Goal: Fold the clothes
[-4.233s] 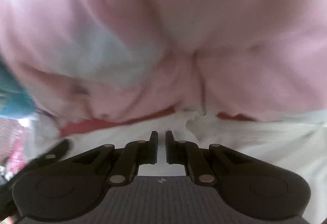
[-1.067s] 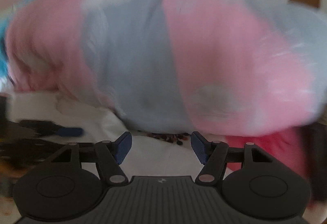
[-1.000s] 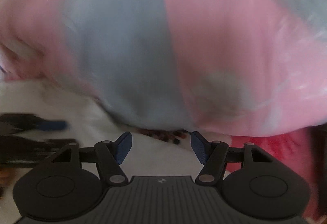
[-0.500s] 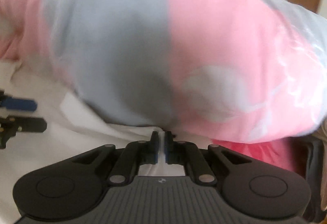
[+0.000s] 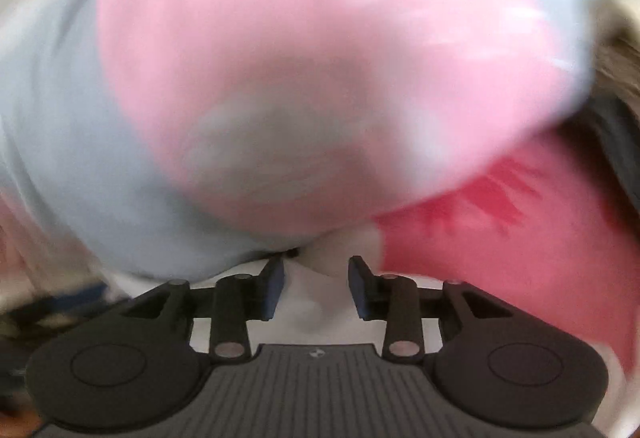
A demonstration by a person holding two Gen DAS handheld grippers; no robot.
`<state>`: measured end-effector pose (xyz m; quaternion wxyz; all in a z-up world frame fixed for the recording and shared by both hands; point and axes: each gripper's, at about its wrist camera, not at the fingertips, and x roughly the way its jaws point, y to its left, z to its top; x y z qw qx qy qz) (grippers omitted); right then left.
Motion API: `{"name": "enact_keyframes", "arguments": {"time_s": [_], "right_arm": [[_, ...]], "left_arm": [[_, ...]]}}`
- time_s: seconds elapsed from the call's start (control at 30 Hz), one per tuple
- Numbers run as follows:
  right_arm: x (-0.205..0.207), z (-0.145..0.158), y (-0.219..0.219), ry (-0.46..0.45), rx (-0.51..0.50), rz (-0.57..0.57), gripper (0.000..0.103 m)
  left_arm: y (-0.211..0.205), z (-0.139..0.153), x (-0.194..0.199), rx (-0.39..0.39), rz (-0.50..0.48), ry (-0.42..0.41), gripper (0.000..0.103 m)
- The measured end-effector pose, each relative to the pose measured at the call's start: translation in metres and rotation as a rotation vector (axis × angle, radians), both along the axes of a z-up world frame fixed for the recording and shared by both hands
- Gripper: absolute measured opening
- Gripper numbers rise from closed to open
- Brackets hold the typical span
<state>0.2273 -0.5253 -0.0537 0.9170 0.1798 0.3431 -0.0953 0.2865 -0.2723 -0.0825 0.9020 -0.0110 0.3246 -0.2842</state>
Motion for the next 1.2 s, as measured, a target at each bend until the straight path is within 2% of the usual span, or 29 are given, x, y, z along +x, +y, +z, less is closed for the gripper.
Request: {"name": "enact_keyframes", "arguments": {"time_s": [0.13, 0.2, 0.3, 0.43, 0.5, 0.63, 0.73, 0.97, 1.07, 1.13, 1.2], "right_arm": [[-0.084, 0.028, -0.036, -0.11, 0.163, -0.148, 0.043], [-0.134, 0.037, -0.045, -0.152, 0.207, -0.227, 0.045], [-0.207, 0.044, -0.059, -0.205, 0.259, -0.371, 0.053], [-0.288, 0.033, -0.052, -0.201, 0.313, -0.479, 0.053], [-0.299, 0.029, -0.041, -0.2, 0.319, -0.487, 0.053], [-0.291, 0.031, -0.017, -0.242, 0.334, -0.402, 0.053], [-0.268, 0.046, 0.01, -0.253, 0.32, -0.275, 0.053], [-0.182, 0.104, 0.104, -0.264, 0.244, 0.143, 0.053], [-0.144, 0.123, 0.158, -0.261, 0.232, 0.334, 0.053], [-0.114, 0.123, 0.206, -0.231, 0.217, 0.465, 0.053], [-0.08, 0.108, 0.252, -0.186, 0.195, 0.554, 0.053]], "left_arm": [[-0.008, -0.001, 0.007, 0.012, 0.028, -0.002, 0.056], [-0.01, 0.0, 0.007, 0.019, 0.033, -0.001, 0.056], [-0.008, 0.007, 0.006, 0.009, 0.044, 0.023, 0.056], [0.015, 0.029, -0.008, -0.01, 0.071, 0.07, 0.056], [0.038, 0.041, -0.021, -0.033, 0.089, 0.09, 0.056], [0.117, 0.059, -0.062, -0.077, 0.16, 0.099, 0.056], [0.189, 0.06, -0.087, -0.098, 0.292, 0.097, 0.056], [0.358, 0.058, -0.141, -0.146, 0.614, 0.092, 0.056], [0.428, 0.057, -0.146, -0.167, 0.715, 0.102, 0.056], [0.453, 0.049, -0.138, -0.167, 0.747, 0.11, 0.056], [0.465, 0.041, -0.125, -0.153, 0.755, 0.112, 0.056]]}}
